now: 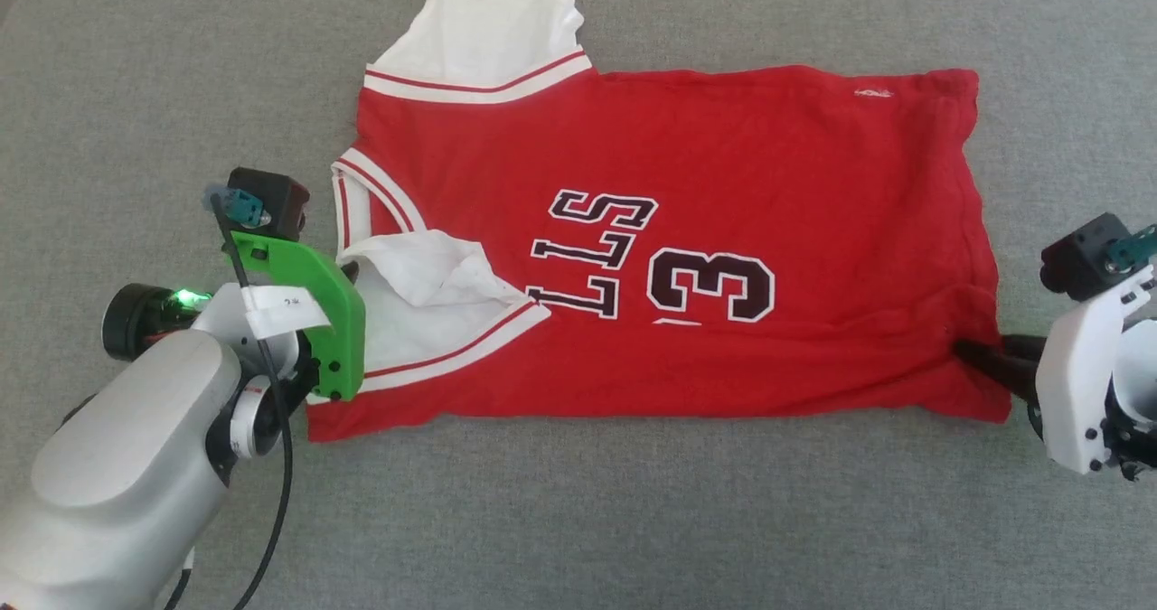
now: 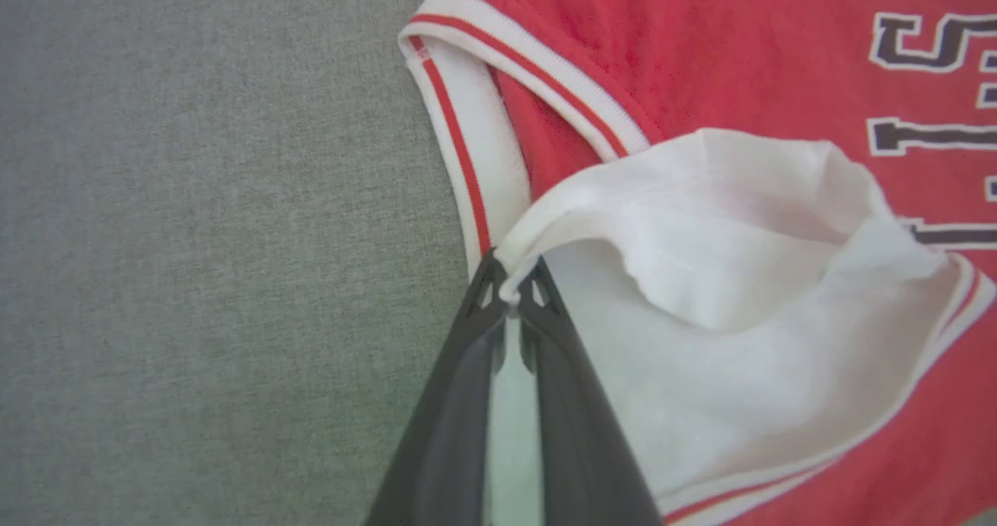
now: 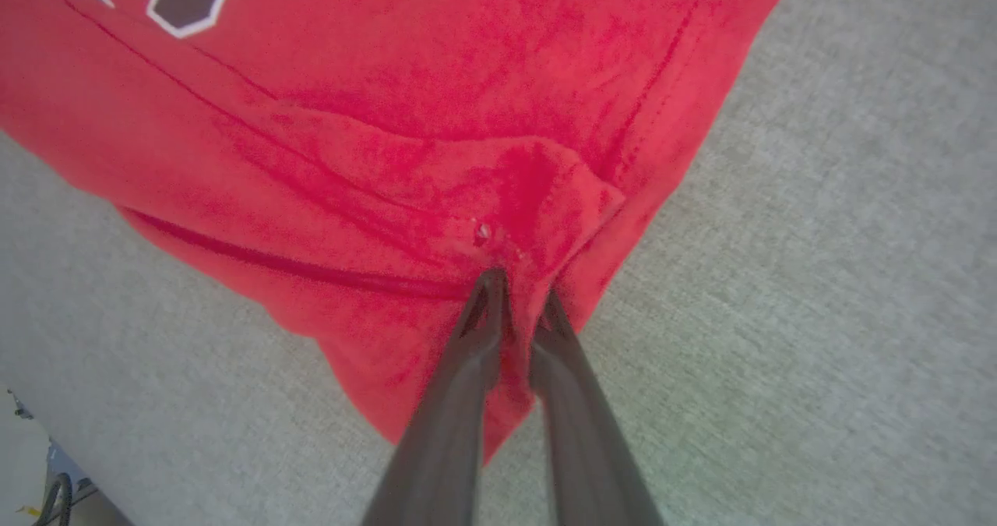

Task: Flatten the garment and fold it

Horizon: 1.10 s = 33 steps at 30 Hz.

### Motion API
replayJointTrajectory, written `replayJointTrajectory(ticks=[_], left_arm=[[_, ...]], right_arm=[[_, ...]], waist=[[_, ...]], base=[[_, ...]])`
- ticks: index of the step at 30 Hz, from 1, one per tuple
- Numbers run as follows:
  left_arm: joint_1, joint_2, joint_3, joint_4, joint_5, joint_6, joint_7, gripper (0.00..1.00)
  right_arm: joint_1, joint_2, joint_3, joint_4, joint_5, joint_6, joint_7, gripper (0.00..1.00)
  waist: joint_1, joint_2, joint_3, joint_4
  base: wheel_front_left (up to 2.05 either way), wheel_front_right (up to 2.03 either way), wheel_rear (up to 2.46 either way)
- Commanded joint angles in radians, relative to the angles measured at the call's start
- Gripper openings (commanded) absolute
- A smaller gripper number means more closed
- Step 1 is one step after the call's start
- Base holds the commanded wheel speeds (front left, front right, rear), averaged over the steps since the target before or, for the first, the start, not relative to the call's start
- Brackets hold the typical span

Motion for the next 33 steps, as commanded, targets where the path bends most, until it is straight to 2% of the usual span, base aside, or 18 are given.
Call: replayJointTrajectory(ticks=[1, 8, 9, 14, 17, 23, 26, 30, 33], left_arm=[[-0.02, -0.011, 0.0, 0.015, 0.012, -0.001, -0.017, 1.0], [0.031, -0.031, 0.036, 0.033, -0.023, 0.015, -0.093, 1.0], [0.122, -0.015, 0.057, -0.051, -0.031, 0.085, -0.142, 1.0], [0.208, 0.002, 0.066, -0.13, -0.033, 0.153, -0.172, 1.0], [0.261, 0.005, 0.067, -0.167, -0.042, 0.186, -0.183, 1.0], [0.315, 0.019, 0.046, -0.184, -0.044, 0.214, -0.166, 1.0], [0.316, 0.025, 0.042, -0.176, -0.038, 0.222, -0.161, 1.0], [0.306, 0.026, 0.034, -0.157, -0.037, 0.229, -0.137, 1.0], [0.298, 0.034, 0.021, -0.141, -0.035, 0.235, -0.104, 1.0]], right_arm=[[0.008, 0.014, -0.009, 0.013, -0.011, -0.002, 0.013, 1.0], [0.076, 0.051, -0.108, 0.002, -0.016, -0.002, 0.083, 1.0], [0.162, 0.128, -0.25, -0.067, -0.084, -0.002, 0.078, 1.0], [0.252, 0.218, -0.396, -0.129, -0.199, -0.002, 0.043, 1.0], [0.326, 0.297, -0.495, -0.163, -0.288, -0.002, 0.059, 1.0], [0.447, 0.489, -0.674, -0.244, -0.467, -0.002, 0.166, 1.0], [0.479, 0.576, -0.73, -0.304, -0.544, -0.002, 0.224, 1.0], [0.499, 0.658, -0.773, -0.378, -0.593, -0.002, 0.269, 1.0], [0.508, 0.689, -0.79, -0.419, -0.615, -0.002, 0.289, 1.0]], waist=[[-0.0001, 0.0, -0.014, 0.001], [-0.0001, 0.0, -0.104, 0.015], [-0.0001, 0.0, -0.172, 0.03], [-0.0001, 0.0, -0.194, 0.033], [-0.0001, 0.0, -0.2, 0.032], [-0.0001, 0.0, -0.184, 0.022], [-0.0001, 0.0, -0.166, 0.013], [-0.0001, 0.0, -0.137, 0.006], [-0.0001, 0.0, -0.117, -0.002]], base=[[0.0, 0.0, 0.0], [0.0, 0.0, 0.0], [0.0, 0.0, 0.0], [0.0, 0.0, 0.0], [0.0, 0.0, 0.0], [0.0, 0.0, 0.0], [0.0, 0.0, 0.0], [0.0, 0.0, 0.0], [0.0, 0.0, 0.0]])
